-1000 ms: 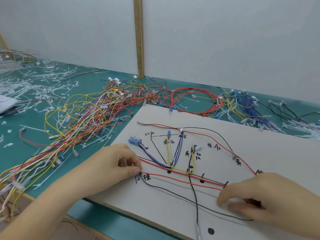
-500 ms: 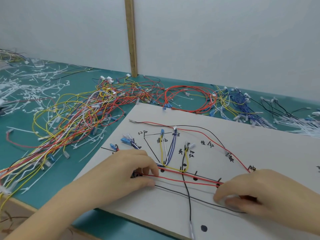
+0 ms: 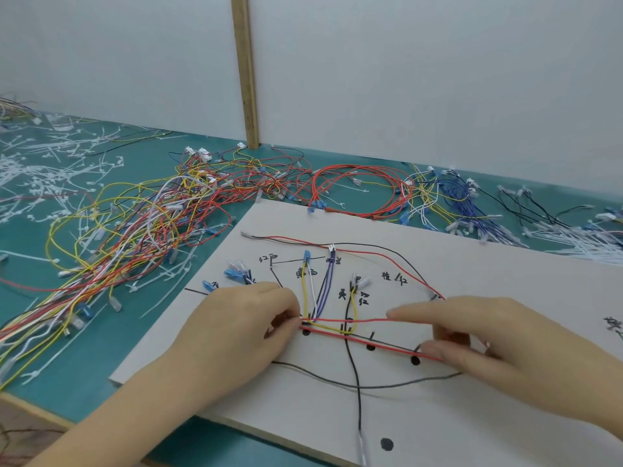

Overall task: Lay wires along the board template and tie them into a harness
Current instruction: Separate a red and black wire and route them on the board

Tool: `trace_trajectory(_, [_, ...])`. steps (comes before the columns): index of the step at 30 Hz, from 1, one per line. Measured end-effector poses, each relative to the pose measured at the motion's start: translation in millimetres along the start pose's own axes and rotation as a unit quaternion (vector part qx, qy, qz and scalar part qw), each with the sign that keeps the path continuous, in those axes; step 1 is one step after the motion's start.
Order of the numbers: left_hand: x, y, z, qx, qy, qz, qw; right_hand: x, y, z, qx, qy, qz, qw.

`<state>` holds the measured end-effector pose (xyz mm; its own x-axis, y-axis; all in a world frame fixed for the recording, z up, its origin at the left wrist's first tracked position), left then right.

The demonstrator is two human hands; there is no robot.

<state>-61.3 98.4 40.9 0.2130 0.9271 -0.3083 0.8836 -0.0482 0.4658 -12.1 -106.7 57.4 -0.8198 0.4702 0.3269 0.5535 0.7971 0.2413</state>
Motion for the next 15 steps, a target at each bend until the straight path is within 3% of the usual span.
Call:
trace_trajectory(8, [8,4,8,-0.045,0.035,-0.058,0.997,4,15,0,-0.016,-0.014,0.021,1.000])
trace_trajectory(15, [7,5,11,-0.015,0.008,-0.051,0.999,5,5,11,0.018,-0.012,0.027,0.999])
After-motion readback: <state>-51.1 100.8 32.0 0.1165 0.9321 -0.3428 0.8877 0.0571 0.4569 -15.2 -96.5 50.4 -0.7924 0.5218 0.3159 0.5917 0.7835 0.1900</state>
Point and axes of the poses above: each hand's wrist, its own y-axis towards the middle knuckle, its own z-axis out of the palm, x = y × z, the point moved 6 cm from there along y, towards the middle knuckle, and after that the axes turned 10 degrees about -x, right-handed, at the moved point
